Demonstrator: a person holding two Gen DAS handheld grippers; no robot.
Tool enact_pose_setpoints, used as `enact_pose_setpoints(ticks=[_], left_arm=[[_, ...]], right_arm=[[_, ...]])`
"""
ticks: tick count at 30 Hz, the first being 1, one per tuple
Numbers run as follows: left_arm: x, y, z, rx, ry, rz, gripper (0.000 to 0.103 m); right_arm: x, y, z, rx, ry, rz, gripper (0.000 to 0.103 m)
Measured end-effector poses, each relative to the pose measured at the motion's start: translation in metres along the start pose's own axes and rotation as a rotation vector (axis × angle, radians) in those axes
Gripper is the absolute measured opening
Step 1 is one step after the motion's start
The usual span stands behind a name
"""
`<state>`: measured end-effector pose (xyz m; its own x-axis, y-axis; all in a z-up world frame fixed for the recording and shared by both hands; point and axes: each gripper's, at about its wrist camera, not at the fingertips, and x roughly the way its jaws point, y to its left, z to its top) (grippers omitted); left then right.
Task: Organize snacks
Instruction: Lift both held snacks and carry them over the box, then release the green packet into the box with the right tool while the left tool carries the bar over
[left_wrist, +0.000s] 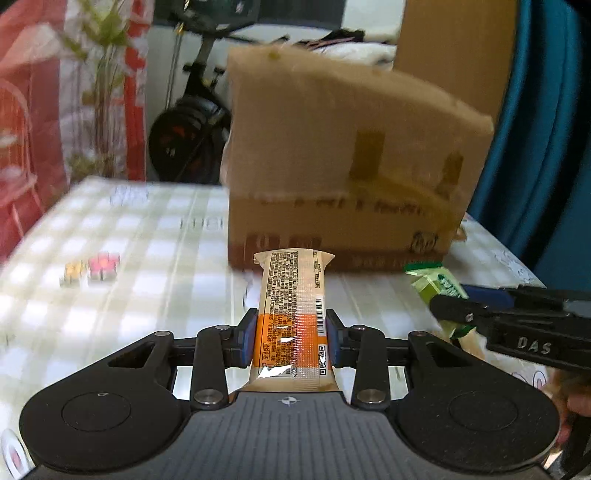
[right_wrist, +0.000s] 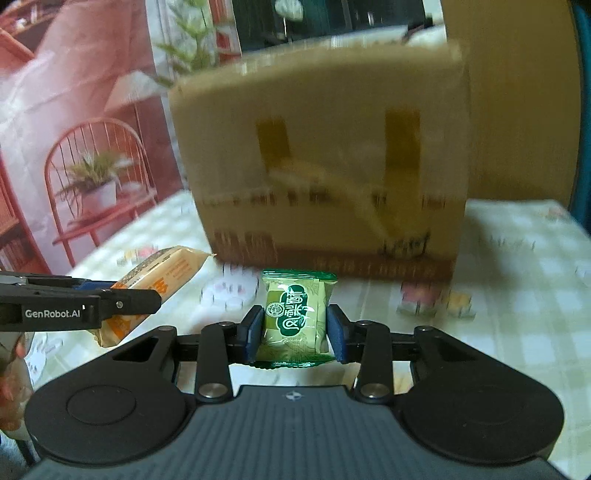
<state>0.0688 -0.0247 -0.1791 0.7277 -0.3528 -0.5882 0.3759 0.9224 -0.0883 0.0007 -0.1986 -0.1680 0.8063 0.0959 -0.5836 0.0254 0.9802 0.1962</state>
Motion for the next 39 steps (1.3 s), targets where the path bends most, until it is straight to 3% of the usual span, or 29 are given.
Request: enact_pose_setpoints(ticks=[4, 10, 16, 19, 22, 26, 31, 33, 35, 36, 39], left_arm=[[-0.011, 0.002, 0.036, 0.011, -0.086, 0.004, 0.039], [-0.021, -0.006, 0.094, 0.038, -0.196, -0.037, 0.039], [-0.011, -0.020, 0.149, 0.055, -0.275, -0.046, 0.038], [-0.002, -0.032, 0.174, 0.100, -0.308, -0.045, 0.021], [0.014, -0.032, 0.192, 0.090, -0.282, -0.047, 0.021], [0.039, -0.017, 0.202, 0.016, -0.220, -0.042, 0.021], [0.025, -0.008, 0.192, 0.006, -0.225, -0.048, 0.021], [0.016, -0.007, 0.184, 0.023, -0.233, -0.054, 0.029], [0.008, -0.005, 0.171, 0.044, -0.239, -0.088, 0.053], [0.006, -0.005, 0.163, 0.054, -0.234, -0.106, 0.058], [0.008, -0.005, 0.132, 0.094, -0.179, -0.164, 0.058]], right_arm=[[-0.014, 0.002, 0.029, -0.086, -0.101, -0.004, 0.039], [-0.030, -0.002, 0.088, -0.100, -0.243, 0.009, 0.039], [-0.007, -0.016, 0.148, -0.113, -0.246, -0.013, 0.039], [0.009, -0.030, 0.168, -0.081, -0.242, -0.037, 0.039], [0.022, -0.044, 0.177, -0.033, -0.217, -0.058, 0.039], [0.039, -0.055, 0.180, -0.032, -0.158, -0.080, 0.039], [0.034, -0.058, 0.176, -0.009, -0.170, -0.057, 0.039], [0.025, -0.056, 0.171, -0.012, -0.198, -0.044, 0.039], [0.015, -0.053, 0.166, -0.008, -0.223, -0.033, 0.039], [0.008, -0.052, 0.162, -0.002, -0.238, -0.027, 0.039], [-0.010, -0.046, 0.151, -0.019, -0.272, -0.019, 0.039]])
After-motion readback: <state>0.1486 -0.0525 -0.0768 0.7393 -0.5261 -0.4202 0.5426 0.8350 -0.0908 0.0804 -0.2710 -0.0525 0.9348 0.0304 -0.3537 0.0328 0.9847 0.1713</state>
